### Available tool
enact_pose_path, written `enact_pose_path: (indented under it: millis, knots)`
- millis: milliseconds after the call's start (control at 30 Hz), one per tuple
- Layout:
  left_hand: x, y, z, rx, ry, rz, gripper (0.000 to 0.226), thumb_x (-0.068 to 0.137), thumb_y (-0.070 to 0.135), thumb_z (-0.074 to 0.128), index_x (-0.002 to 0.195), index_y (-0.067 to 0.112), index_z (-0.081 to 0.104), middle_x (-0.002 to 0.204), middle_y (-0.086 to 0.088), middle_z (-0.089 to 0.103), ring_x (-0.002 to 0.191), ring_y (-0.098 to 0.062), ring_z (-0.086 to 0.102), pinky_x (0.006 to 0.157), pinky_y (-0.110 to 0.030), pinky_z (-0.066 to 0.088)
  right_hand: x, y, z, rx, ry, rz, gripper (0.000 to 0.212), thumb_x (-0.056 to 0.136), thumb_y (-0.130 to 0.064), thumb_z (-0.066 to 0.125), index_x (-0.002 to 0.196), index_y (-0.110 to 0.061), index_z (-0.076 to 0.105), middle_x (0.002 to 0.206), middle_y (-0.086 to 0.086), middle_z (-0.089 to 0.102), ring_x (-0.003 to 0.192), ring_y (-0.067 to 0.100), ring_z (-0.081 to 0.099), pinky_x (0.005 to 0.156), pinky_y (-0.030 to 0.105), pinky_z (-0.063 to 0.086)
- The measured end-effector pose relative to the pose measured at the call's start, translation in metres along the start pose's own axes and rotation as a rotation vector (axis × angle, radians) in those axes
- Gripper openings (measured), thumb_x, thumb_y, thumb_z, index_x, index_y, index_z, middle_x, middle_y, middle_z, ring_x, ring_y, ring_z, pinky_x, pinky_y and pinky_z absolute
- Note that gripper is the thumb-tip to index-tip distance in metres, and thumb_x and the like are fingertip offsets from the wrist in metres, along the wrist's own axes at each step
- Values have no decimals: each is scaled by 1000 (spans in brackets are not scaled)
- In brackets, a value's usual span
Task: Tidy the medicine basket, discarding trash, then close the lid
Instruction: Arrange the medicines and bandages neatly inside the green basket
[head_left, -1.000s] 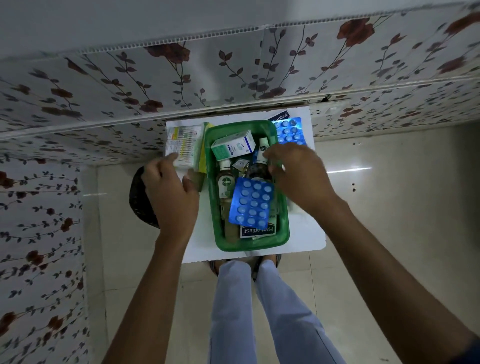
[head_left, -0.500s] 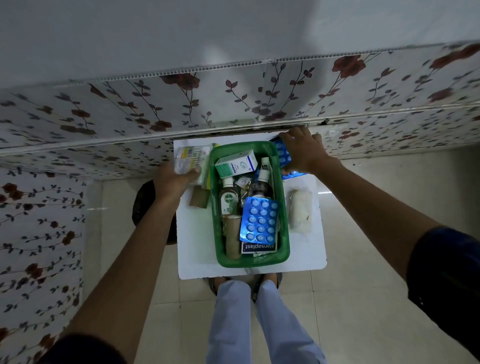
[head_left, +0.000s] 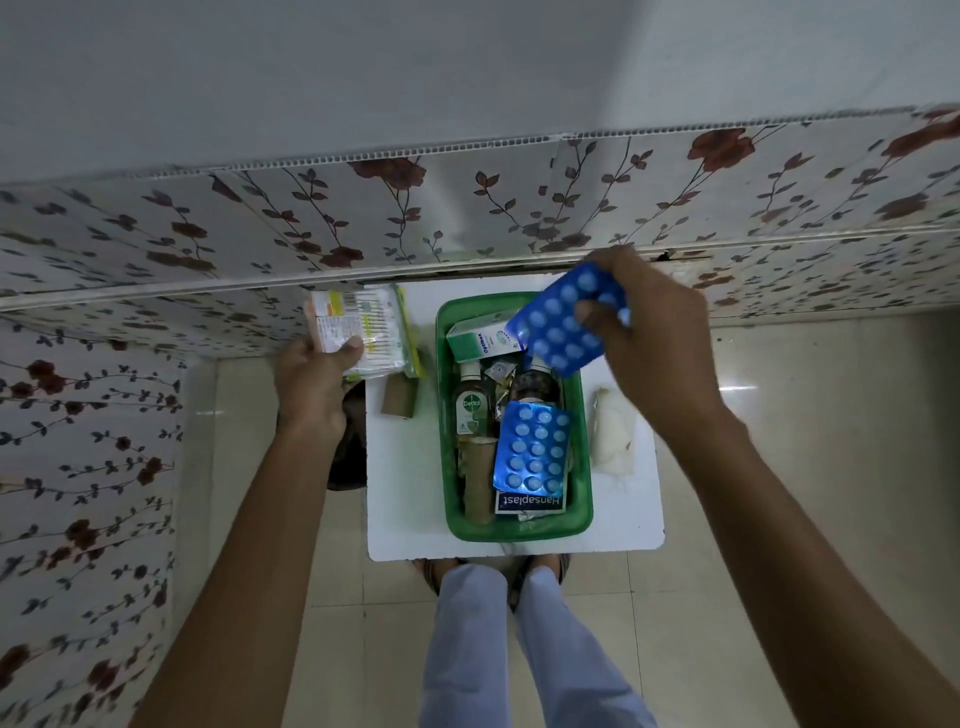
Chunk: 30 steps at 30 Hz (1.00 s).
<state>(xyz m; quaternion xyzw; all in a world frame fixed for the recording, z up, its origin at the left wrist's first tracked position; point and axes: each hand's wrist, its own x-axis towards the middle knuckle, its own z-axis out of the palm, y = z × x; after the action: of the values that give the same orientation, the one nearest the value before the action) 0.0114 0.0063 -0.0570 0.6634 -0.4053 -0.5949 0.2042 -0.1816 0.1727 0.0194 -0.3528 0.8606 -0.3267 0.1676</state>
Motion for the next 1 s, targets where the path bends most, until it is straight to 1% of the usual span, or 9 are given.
enact_pose_path:
  millis: [133,200,267,367,500,600,733,867,1000]
  knots:
    - [-20,-5,-13,-84,31,18,32,82,2,62,114,4,59,114,-10,65,102,-22,64,78,-29,52,-4,-9,41,-27,-405,-51,36,83,-9,60,118,-16,55,106,10,68,95,28,61,81,31,49]
    - [-28,-5,-17,-94,45,30,34,81,3,64,115,4,59,115,-10,66,101,-21,65,77,-29,53,-7,-6,67,-180,-486,-163,42,83,-6,59,124,-14,52,112,16,66,103,33,60,85,38,51]
    - [-38,-7,-20,-101,48,58,35,80,4,66,114,3,59,116,-12,67,101,-21,66,84,-34,54,-10,-3,82,-265,-435,-255,48,78,3,60,124,-10,52,114,17,64,104,35,58,84,41,52]
    - [-55,-13,-21,-87,22,89,40,78,5,68,117,5,58,114,-9,68,97,-18,67,84,-36,55,-17,5,80,-110,-255,-237,40,75,10,58,112,-4,62,107,19,68,98,36,62,80,41,55]
    - [-81,-19,-10,-101,-146,121,39,80,3,63,118,7,55,110,-4,69,97,-18,67,82,-31,56,-30,13,59,241,-298,114,26,91,-15,53,116,-14,60,99,4,70,93,19,66,84,27,53]
    - [-97,-31,12,-57,-303,109,27,81,0,60,104,14,59,95,6,72,89,-10,68,77,-23,57,-36,17,45,523,-421,358,38,91,-36,50,126,-21,51,102,-3,69,96,16,65,93,35,51]
    - [-111,-57,33,259,-324,164,30,80,10,65,107,17,54,102,6,66,97,-19,67,82,-33,55,-40,32,24,284,-308,324,34,90,-22,54,124,-19,54,103,-9,60,90,9,57,75,13,46]
    - [-122,-77,44,507,-332,225,47,83,8,61,124,12,40,115,1,57,107,-18,59,80,-19,46,-45,61,10,172,-70,353,25,90,-15,53,113,-18,62,98,-6,64,82,8,57,63,0,39]
    - [-135,-97,57,785,-421,336,64,89,8,50,142,5,16,146,-13,30,132,-25,40,99,-23,35,-47,100,19,-55,-119,360,30,86,-10,57,116,-12,60,114,7,67,93,18,62,82,21,44]
